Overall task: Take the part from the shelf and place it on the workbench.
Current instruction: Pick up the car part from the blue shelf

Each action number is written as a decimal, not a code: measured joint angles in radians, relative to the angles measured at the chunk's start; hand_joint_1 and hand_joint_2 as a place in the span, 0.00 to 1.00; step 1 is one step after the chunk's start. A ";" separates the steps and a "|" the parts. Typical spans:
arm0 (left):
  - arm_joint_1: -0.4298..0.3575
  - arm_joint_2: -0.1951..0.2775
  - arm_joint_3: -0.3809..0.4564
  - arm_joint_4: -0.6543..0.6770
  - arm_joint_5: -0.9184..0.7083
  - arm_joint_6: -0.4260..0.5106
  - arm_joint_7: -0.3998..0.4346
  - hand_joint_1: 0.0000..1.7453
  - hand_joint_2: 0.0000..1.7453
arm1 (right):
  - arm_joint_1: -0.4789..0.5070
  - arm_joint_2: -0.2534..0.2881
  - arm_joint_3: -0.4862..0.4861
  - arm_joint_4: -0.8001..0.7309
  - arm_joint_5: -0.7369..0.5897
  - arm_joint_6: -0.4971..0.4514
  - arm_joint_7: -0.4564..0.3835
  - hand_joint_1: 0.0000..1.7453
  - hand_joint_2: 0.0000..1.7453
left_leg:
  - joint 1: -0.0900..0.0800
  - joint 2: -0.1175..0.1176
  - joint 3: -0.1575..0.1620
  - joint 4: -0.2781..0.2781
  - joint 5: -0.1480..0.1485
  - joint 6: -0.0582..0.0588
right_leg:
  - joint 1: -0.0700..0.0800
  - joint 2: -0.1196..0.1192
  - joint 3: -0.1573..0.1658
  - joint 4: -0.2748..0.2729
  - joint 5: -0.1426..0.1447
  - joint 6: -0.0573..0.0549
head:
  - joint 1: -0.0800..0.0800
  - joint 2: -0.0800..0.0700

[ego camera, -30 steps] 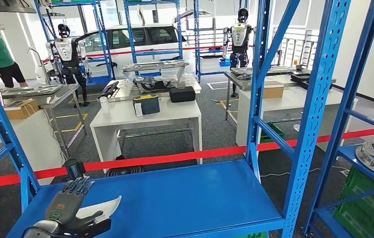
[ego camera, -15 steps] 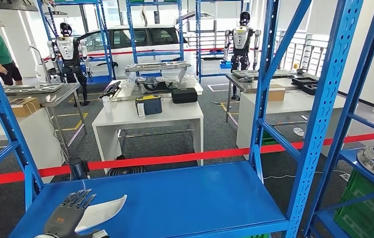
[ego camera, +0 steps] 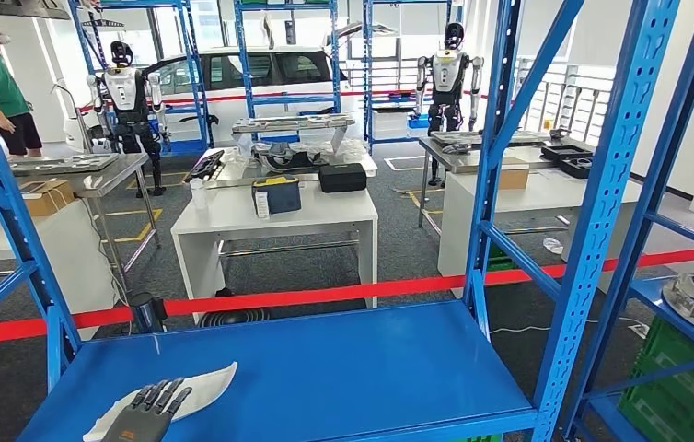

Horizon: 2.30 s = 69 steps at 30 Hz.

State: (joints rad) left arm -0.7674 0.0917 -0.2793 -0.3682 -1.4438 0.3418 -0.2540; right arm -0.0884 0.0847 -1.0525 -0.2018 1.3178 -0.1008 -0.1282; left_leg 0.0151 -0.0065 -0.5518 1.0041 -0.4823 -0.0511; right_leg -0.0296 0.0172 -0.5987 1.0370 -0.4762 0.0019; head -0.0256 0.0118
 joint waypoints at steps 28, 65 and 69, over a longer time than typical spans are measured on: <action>-0.073 -0.026 0.019 0.088 -0.016 -0.123 0.358 0.00 1.00 | 0.004 0.032 0.004 0.000 0.032 0.005 0.044 0.00 0.00 | 0.000 0.000 0.000 0.001 0.000 0.001 | 0.000 0.000 0.001 0.000 0.000 0.000 | 0.000 0.000; -0.005 -0.045 0.104 0.102 -0.025 0.190 0.335 0.00 0.75 | 0.006 0.058 0.026 0.003 0.043 0.004 0.052 0.00 0.00 | 0.000 0.000 0.000 0.001 -0.001 0.002 | 0.000 0.000 0.001 0.000 0.000 0.001 | 0.000 0.000; -0.016 -0.050 0.142 0.097 0.052 0.154 0.210 0.00 0.00 | 0.006 0.058 0.026 0.003 0.043 0.005 0.050 0.00 0.00 | 0.000 0.000 0.000 0.002 -0.001 0.002 | 0.000 0.000 0.001 -0.001 0.000 0.002 | 0.000 0.000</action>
State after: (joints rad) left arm -0.7834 0.0420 -0.1371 -0.2707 -1.3915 0.4963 -0.0435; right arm -0.0824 0.1423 -1.0269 -0.1987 1.3611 -0.0962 -0.0780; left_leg 0.0150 -0.0066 -0.5519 1.0059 -0.4828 -0.0496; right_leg -0.0294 0.0172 -0.5975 1.0365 -0.4765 0.0034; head -0.0256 0.0118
